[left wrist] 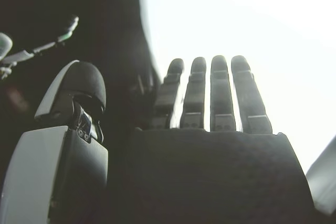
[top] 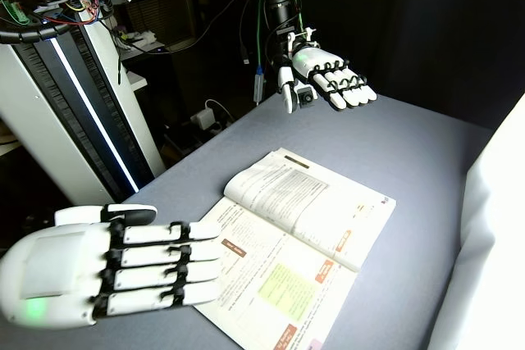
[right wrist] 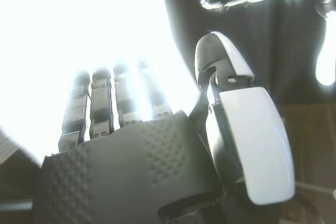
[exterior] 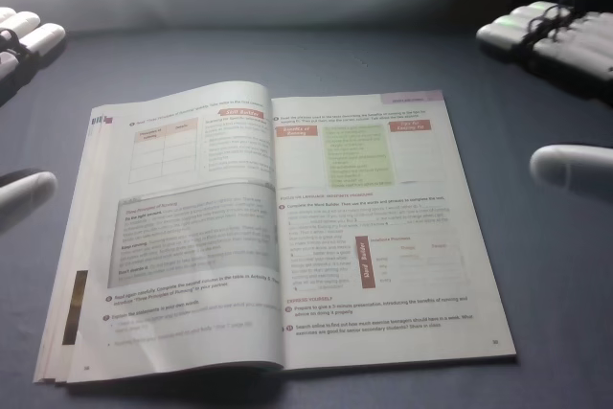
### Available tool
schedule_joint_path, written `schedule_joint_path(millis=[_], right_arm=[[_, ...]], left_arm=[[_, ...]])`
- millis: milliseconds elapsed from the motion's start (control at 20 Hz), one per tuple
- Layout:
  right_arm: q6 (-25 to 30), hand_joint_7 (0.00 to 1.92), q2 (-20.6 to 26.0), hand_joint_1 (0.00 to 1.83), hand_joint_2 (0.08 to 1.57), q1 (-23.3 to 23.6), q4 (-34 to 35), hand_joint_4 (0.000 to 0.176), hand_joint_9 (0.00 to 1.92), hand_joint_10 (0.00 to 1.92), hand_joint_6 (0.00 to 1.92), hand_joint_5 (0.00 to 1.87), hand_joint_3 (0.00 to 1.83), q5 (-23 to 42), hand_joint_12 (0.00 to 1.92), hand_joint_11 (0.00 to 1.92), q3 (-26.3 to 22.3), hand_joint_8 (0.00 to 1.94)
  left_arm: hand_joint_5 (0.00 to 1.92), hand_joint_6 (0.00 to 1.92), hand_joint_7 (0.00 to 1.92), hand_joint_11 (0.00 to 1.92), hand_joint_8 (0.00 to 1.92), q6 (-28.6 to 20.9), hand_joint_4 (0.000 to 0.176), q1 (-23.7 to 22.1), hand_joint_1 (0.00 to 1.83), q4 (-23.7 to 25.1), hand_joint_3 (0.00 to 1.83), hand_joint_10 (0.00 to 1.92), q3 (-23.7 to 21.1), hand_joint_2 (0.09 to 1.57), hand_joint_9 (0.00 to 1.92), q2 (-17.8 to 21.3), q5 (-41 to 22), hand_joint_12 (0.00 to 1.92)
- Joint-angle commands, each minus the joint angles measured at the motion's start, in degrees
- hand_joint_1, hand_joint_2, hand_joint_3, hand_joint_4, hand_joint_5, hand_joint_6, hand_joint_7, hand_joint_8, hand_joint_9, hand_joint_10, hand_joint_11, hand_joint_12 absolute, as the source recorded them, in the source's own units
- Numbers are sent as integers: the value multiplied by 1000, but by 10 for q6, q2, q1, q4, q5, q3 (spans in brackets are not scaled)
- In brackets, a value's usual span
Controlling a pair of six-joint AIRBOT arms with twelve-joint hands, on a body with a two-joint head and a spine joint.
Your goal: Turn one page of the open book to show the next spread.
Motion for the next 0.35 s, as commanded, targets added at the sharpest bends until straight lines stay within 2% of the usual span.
schedule_joint_path(millis=[0, 50, 250, 300], right_arm=[[-1, 0, 5, 37, 1343, -2, 26, 0, 0, 0, 0, 0, 5, 100, 0, 0, -3, 0], [-5, 0, 9, 31, 1327, -18, 45, 0, 0, 0, 0, 0, 0, 121, 0, 0, -7, 0], [-6, 0, 20, 282, 1303, -68, 95, 0, 0, 0, 0, 0, 0, 198, 0, 0, -19, 0], [-6, 0, 22, 259, 1292, -86, 109, 0, 0, 0, 0, 0, 0, 224, 0, 0, -22, 0]], left_arm=[[0, 0, 0, 0, 0, -5, 0, -3, 224, -9, 3, 0, 2, 1436, 0, 1, -78, 0], [0, 0, 0, 0, 0, -5, 0, -3, 221, -9, 0, 0, 2, 1427, 0, 1, -83, 0], [0, 0, 0, 0, 0, -8, 0, -3, 169, -12, 0, 0, 1, 1413, 0, 0, -98, 0], [0, 0, 0, 0, 0, -8, 0, -3, 169, -13, 3, 0, 1, 1422, 0, 1, -102, 0]])
